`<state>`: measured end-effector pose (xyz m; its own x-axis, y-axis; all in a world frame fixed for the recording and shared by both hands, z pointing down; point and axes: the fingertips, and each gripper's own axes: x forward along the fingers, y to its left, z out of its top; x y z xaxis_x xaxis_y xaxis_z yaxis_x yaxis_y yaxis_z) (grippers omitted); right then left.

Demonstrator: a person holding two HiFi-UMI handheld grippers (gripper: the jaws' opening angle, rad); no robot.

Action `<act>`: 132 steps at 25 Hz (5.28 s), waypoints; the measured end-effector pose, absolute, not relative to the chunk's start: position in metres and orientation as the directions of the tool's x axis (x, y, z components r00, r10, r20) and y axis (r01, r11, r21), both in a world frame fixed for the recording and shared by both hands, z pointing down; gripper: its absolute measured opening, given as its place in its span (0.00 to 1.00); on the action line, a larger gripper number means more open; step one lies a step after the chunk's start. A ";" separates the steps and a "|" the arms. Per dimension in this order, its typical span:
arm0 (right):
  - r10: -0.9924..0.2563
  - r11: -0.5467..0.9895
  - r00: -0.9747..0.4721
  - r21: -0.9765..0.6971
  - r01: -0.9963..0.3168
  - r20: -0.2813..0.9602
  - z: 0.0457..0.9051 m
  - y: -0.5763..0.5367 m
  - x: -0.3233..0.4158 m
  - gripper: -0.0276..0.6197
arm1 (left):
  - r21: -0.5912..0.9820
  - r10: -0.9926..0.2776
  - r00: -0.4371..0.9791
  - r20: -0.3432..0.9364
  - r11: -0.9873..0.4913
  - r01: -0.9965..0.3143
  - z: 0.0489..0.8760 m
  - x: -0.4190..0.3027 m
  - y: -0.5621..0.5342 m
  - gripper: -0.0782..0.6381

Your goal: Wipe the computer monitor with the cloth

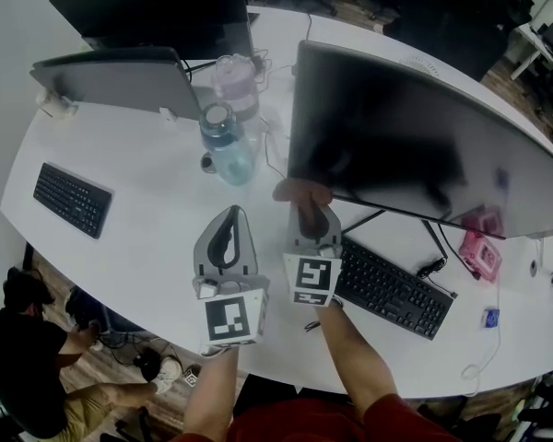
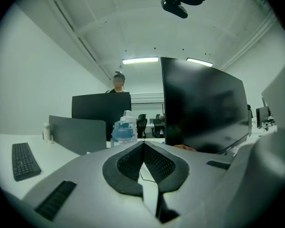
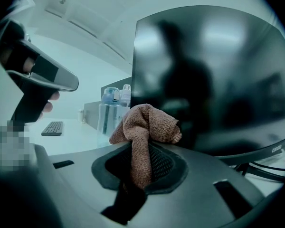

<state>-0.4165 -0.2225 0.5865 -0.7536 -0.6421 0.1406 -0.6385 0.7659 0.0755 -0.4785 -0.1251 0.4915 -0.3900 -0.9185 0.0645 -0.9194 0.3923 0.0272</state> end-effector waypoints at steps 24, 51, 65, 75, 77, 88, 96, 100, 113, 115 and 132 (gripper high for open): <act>-0.758 0.648 -0.634 0.061 -0.760 0.154 0.582 -0.283 -0.267 0.17 | -0.040 -0.976 -0.203 0.080 0.200 -0.979 0.483 -0.338 -0.202 0.14; -0.887 0.432 -0.421 0.021 -0.902 0.189 0.596 -0.377 -0.035 0.17 | -0.072 -0.996 -0.028 0.080 0.022 -0.997 0.477 -0.145 -0.286 0.14; -0.924 0.342 -0.326 0.052 -0.938 0.200 0.594 -0.423 0.083 0.17 | -0.044 -0.997 0.058 0.057 -0.060 -0.997 0.478 -0.045 -0.331 0.14; -0.926 0.338 -0.319 0.065 -0.939 0.202 0.591 -0.437 0.119 0.17 | -0.018 -0.994 0.098 0.054 -0.099 -0.995 0.476 0.005 -0.348 0.14; -0.924 0.343 -0.324 0.064 -0.937 0.202 0.591 -0.437 0.120 0.17 | 0.006 -0.994 0.096 0.053 -0.096 -0.995 0.474 0.011 -0.350 0.14; -0.934 0.336 -0.325 0.054 -0.940 0.151 0.561 -0.440 0.127 0.17 | 0.006 -0.994 0.103 0.021 -0.103 -0.995 0.459 0.016 -0.353 0.14; -0.934 0.348 -0.341 0.054 -0.936 0.110 0.529 -0.440 0.128 0.17 | -0.007 -0.993 0.121 0.007 -0.121 -0.993 0.441 0.020 -0.354 0.14; -0.932 0.358 -0.352 0.071 -0.931 0.080 0.510 -0.439 0.128 0.17 | -0.025 -0.992 0.130 0.001 -0.130 -0.991 0.432 0.023 -0.355 0.14; -0.922 0.381 -0.387 0.129 -0.916 -0.027 0.430 -0.437 0.123 0.17 | -0.045 -0.988 0.150 -0.039 -0.148 -0.988 0.397 0.030 -0.355 0.14; -0.919 0.382 -0.391 0.135 -0.914 -0.045 0.418 -0.436 0.124 0.17 | -0.055 -0.987 0.153 -0.042 -0.150 -0.987 0.394 0.030 -0.354 0.14; -0.898 0.368 -0.396 0.168 -0.915 -0.192 0.306 -0.425 0.121 0.17 | -0.079 -0.980 0.161 -0.120 -0.152 -0.985 0.338 0.022 -0.336 0.14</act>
